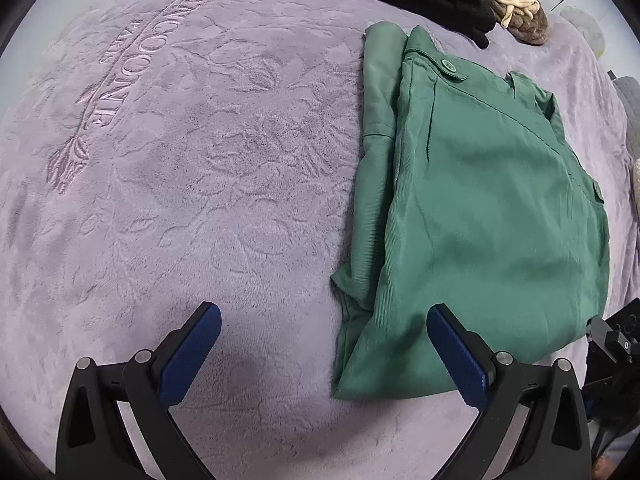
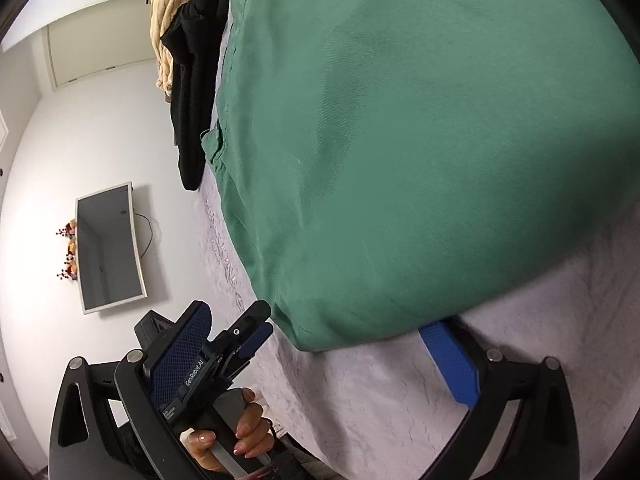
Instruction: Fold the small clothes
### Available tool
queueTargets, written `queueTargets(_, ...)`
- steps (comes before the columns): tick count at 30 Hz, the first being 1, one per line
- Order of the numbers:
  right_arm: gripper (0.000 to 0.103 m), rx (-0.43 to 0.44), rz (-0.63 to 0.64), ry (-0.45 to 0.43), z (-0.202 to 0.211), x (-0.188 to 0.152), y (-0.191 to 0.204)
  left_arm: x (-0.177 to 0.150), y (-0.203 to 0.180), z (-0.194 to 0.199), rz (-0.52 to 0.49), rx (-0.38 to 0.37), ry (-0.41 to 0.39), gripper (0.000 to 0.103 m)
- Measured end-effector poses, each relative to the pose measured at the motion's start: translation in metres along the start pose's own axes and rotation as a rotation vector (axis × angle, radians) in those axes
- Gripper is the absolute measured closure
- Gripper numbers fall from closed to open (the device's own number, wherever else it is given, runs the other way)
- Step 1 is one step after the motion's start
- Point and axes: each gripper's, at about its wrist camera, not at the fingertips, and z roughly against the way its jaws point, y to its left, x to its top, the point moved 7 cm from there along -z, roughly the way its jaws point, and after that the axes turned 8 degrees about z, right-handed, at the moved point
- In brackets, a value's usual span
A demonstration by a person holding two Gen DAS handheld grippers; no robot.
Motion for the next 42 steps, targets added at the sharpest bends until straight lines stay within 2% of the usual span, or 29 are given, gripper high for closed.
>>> queueTargets(6,0.0,0.057,-0.05,-0.019,-0.019,0.013,0.004,-0.011,-0.001,-0.014,0.021,-0.045,0.022,0.0)
queueTargets(9,0.003,0.08,-0.089,-0.032,-0.021,0.016,0.005,-0.017,-0.011,-0.006,0.056,-0.114,0.032,0.0)
queueTargets(11,0.037,0.087,-0.108,-0.037,-0.019,0.018,0.004,-0.016,-0.014,-0.005,0.08,-0.167,0.049,0.0)
queueTargets(12,0.069,0.068,-0.105,-0.028,-0.019,0.018,0.002,-0.015,-0.014,-0.005,0.092,-0.185,0.057,0.0)
queueTargets(13,0.077,0.055,-0.097,-0.02,-0.019,0.019,0.001,-0.013,-0.014,-0.005,0.099,-0.199,0.064,0.0)
queueTargets(14,0.079,0.073,-0.087,-0.02,-0.017,0.02,0.003,-0.011,-0.016,-0.007,0.107,-0.218,0.073,0.0)
queueTargets(18,0.083,0.152,-0.012,-0.037,0.001,0.029,0.029,-0.004,-0.023,-0.008,0.115,-0.298,0.106,0.0)
queueTargets(23,0.083,0.164,0.1,-0.023,0.016,0.035,0.058,0.017,-0.056,-0.013,0.123,-0.466,0.162,0.0)
queueTargets(26,0.083,0.144,0.132,-0.004,0.015,0.033,0.059,0.023,-0.087,-0.019,0.099,-0.528,0.193,0.0)
queueTargets(29,0.083,0.079,0.159,0.053,0.009,0.02,0.049,0.019,-0.108,-0.026,0.038,-0.458,0.181,0.0)
queueTargets(32,0.079,-0.044,0.182,0.149,0.007,0.002,0.029,0.012,-0.114,-0.032,-0.021,-0.378,0.166,0.001)
queueTargets(35,0.074,-0.133,0.205,0.216,0.021,-0.01,0.015,0.009,-0.114,-0.034,-0.059,-0.319,0.152,0.009)
queueTargets(37,0.047,-0.165,0.23,0.212,0.041,-0.008,0.01,0.009,-0.113,-0.035,-0.07,-0.277,0.138,0.021)
queueTargets(38,0.043,-0.176,0.247,0.196,0.052,-0.005,0.01,0.009,-0.112,-0.034,-0.083,-0.243,0.121,0.042)
queueTargets(39,0.043,-0.197,0.271,0.167,0.064,0.003,0.011,0.01,-0.112,-0.033,-0.097,-0.223,0.107,0.063)
queueTargets(41,0.047,-0.254,0.33,0.089,0.089,0.021,0.014,0.012,-0.109,-0.027,-0.09,-0.238,0.096,0.081)
queueTargets(42,0.063,-0.288,0.365,0.04,0.102,0.034,0.016,0.013,-0.107,-0.023,-0.083,-0.248,0.088,0.085)
